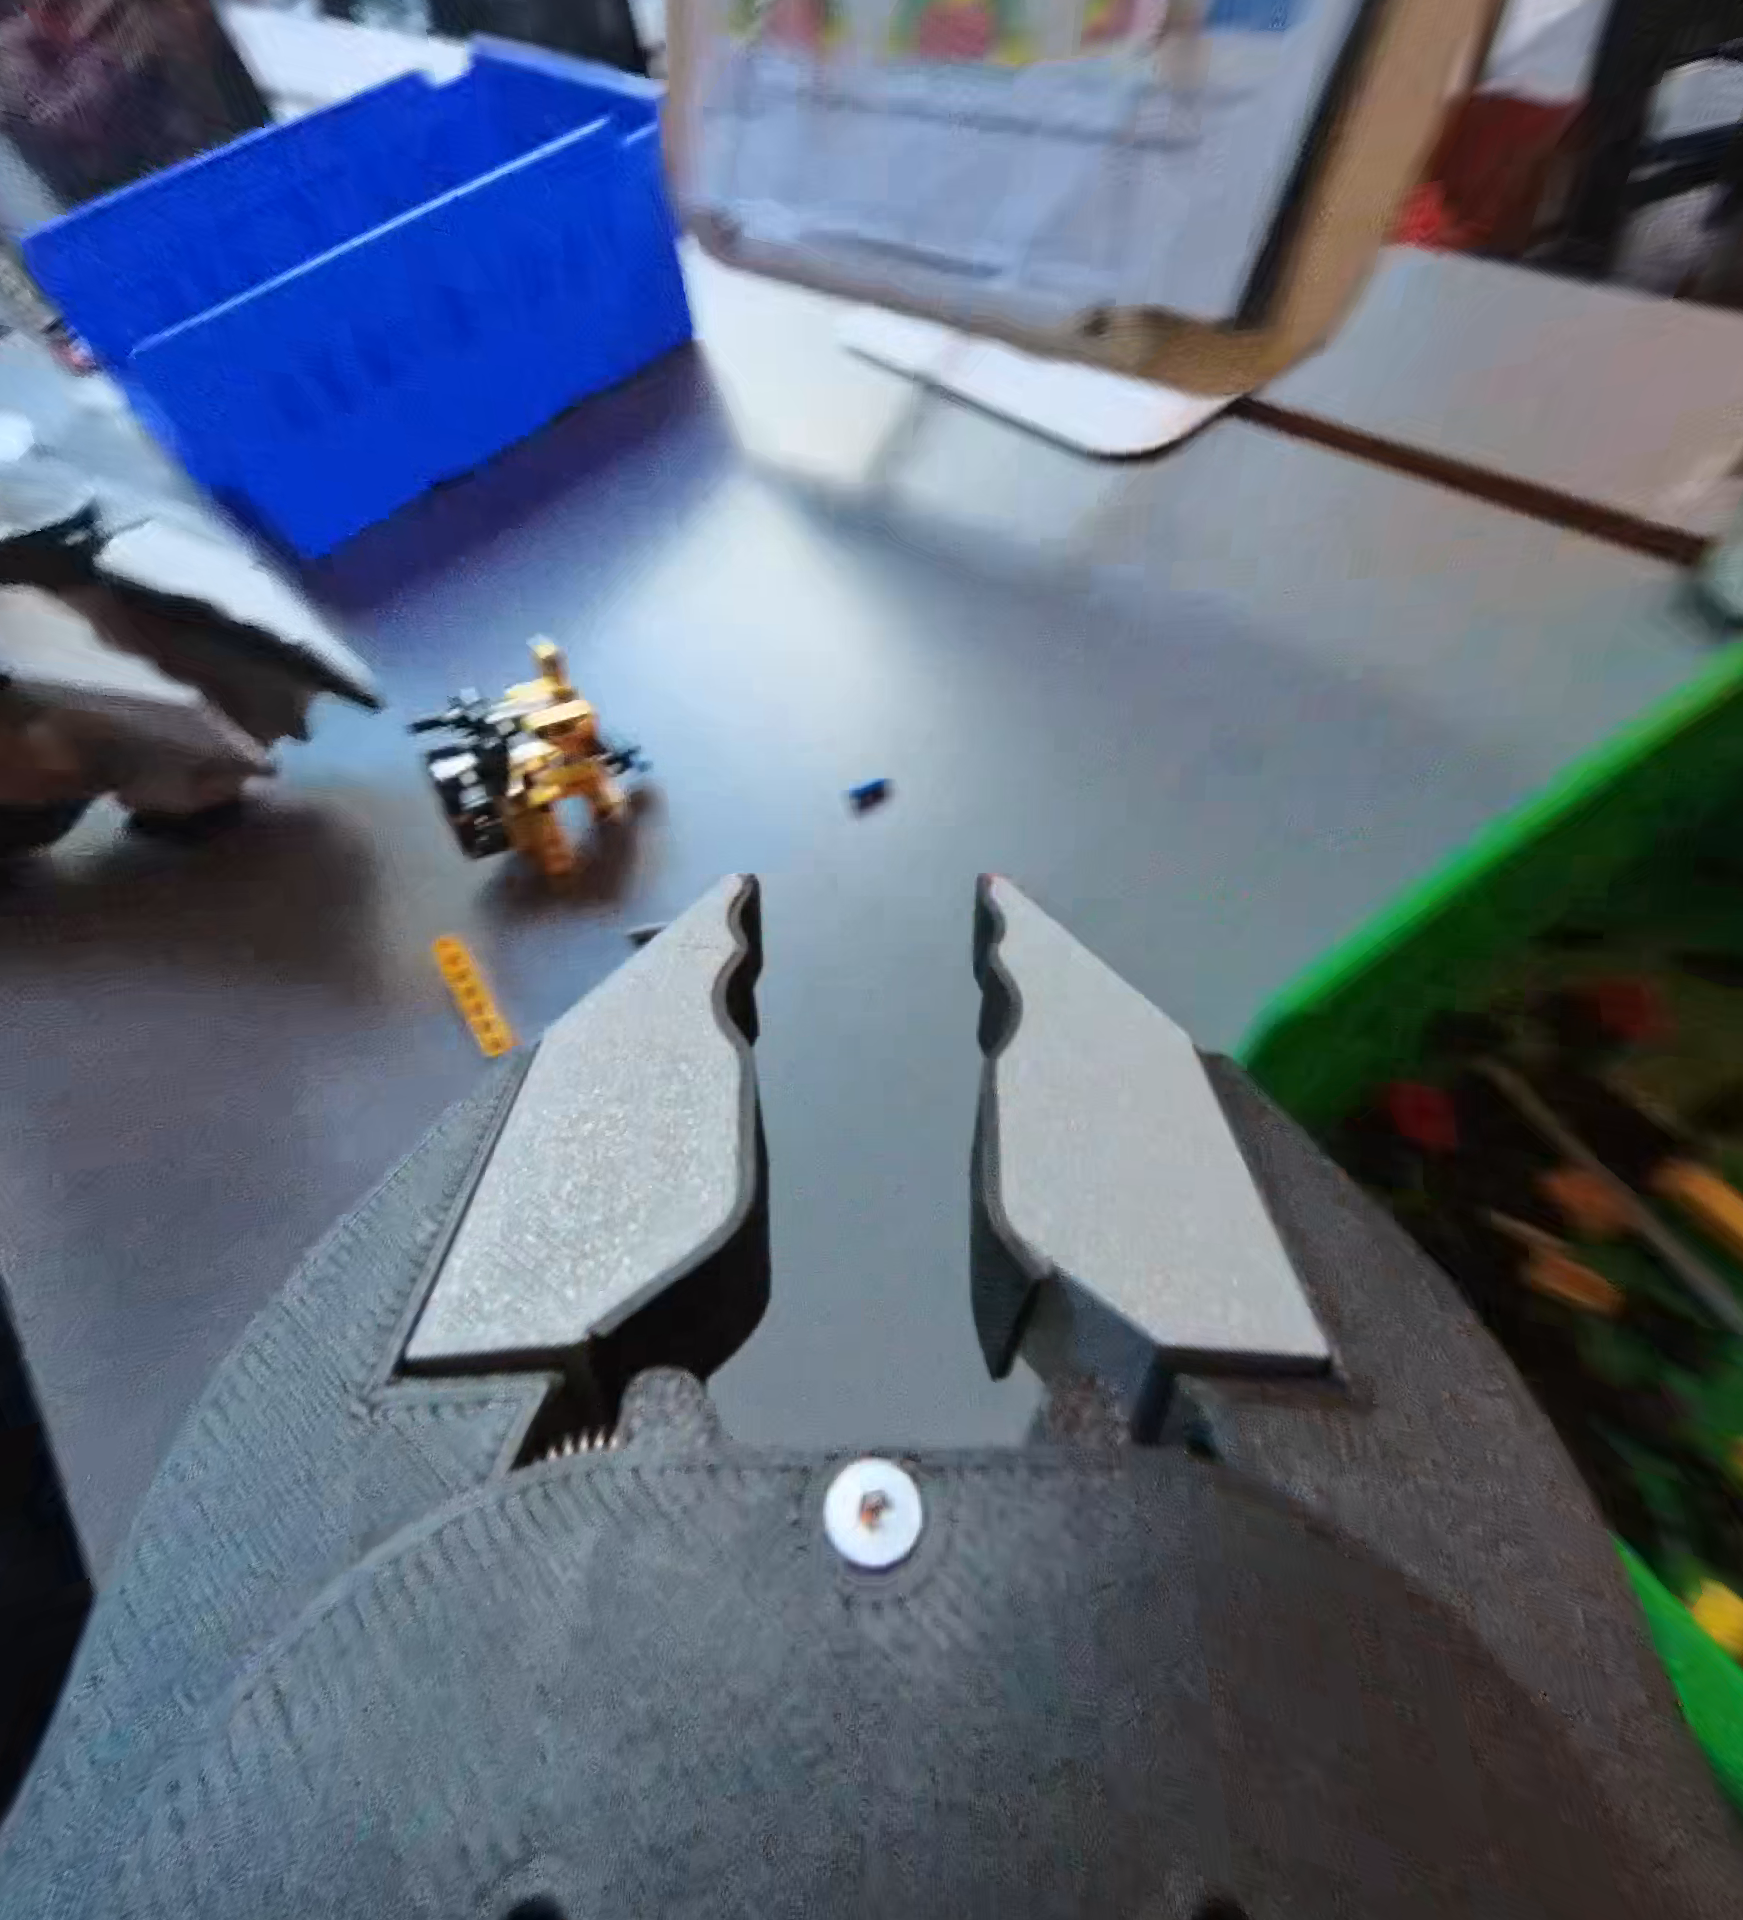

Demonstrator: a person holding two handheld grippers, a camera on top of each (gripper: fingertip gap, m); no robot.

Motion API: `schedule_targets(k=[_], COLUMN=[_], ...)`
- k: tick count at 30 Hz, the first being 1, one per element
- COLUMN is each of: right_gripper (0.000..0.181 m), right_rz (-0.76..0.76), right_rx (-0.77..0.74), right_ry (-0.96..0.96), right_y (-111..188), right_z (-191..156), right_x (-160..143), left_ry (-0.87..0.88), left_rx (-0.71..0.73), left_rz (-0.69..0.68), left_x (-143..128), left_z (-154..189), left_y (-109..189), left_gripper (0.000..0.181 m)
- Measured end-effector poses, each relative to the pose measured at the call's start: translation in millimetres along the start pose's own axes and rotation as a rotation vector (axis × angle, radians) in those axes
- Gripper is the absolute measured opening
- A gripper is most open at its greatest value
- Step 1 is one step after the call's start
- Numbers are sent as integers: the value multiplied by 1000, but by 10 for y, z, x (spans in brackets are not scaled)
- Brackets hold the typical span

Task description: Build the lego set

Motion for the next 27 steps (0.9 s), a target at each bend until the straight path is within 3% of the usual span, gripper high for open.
schedule_targets(k=[3, 7, 9, 13, 17, 20, 23, 24, 26, 27], right_gripper=[34, 33, 35, 12, 13, 13, 16, 30, 56, 60], right_rz=[-134, -224, -244, -245, -195, -15, 126, 97, -109, -195], right_rx=[172, 170, 178, 124, 102, -49, -372, -470, -493, -521], right_ry=[141, 271, 266, 307, 296, 251, 136, 99, 11, -35], right_y=[-407, -759, -843, -911, -806, -453, 73, 181, 184, 183], right_z=[-692, -997, -1057, -1012, -934, -528, 383, 716, 1140, 1302], right_x=[-363, -645, -685, -698, -558, -44, 395, 387, 119, -14], left_ry=[1, 8, 8, 3, -6, -1, -1, 0, -1, -4], left_rx=[7, 21, 23, 8, -3, -6, -5, -7, -11, -10], left_rz=[4, 12, 15, 11, 4, 5, 13, 14, 13, 10], left_x=[4, 13, 18, 17, 12, 13, 28, 31, 31, 26], left_z=[-16, -52, -58, -22, 11, 12, 12, 15, 25, 28], left_y=[10, 38, 46, 33, 18, 21, 30, 30, 24, 20], left_gripper=[29, 29, 29, 29, 29, 29, 29, 29, 29, 29])
Point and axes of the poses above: each gripper's, where its closed fingertips meet, y back along the fingers, x out of its top, z = x × y across the jaws, the point moved 3 cm from there along y, back along the fingers, and after that the axes turned 10 degrees about -x, right-handed, at the moved point
